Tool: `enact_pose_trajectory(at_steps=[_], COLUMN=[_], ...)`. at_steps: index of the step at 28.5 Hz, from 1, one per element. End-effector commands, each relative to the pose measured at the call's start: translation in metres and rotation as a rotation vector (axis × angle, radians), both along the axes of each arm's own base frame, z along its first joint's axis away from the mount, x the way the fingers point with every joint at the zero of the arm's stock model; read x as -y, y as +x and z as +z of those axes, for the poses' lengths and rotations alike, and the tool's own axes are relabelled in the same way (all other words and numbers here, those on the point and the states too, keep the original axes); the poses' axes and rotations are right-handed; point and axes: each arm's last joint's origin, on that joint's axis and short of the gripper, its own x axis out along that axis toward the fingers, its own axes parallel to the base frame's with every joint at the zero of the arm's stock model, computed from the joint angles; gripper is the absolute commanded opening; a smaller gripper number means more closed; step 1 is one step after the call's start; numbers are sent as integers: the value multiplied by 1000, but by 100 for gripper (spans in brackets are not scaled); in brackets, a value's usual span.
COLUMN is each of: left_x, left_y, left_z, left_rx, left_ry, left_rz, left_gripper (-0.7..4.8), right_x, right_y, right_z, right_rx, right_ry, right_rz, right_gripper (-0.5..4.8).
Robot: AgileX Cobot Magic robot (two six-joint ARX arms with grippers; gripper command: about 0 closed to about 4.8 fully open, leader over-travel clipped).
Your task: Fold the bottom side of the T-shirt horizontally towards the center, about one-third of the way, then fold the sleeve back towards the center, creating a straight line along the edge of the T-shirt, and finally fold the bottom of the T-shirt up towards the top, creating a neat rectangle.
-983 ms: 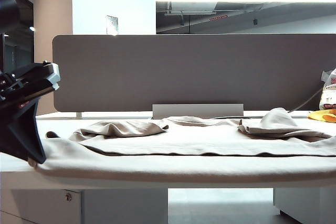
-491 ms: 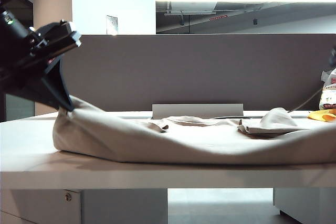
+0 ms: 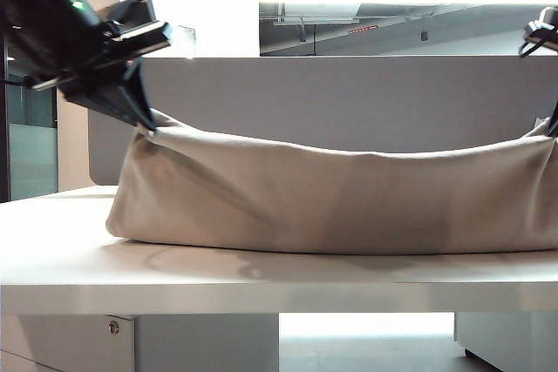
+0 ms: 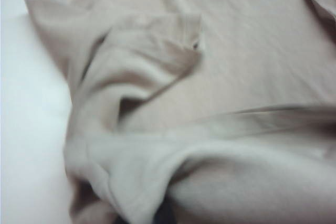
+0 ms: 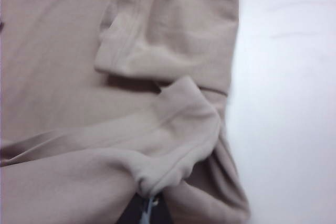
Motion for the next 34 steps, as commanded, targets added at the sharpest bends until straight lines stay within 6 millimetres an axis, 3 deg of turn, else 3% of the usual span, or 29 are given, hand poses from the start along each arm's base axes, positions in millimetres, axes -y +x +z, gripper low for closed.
enact_pose_trajectory(at_steps=[1,12,21,28,34], left_x=[-1,-23,-14,-7,-7], left_y=[21,95,144,178,194], left_z=[5,-1,-12,-21,-27], left_rx=[14,-6,13,29,56], left_ry=[15,5,38,41,65], left_rz=[22,91,62,67,105], left_gripper=[-6,-6,-6,-6,-6], right_x=[1,8,13,16,20], right_y=[16,92,149,177,189], right_z=[5,18,16,9,1], right_rx=[25,68,97,108,118], right_ry=[0,-8,-10,-14,-19], right_rz=[2,9,8,6,-3], right_gripper=[-1,-1,-1,-1,-1])
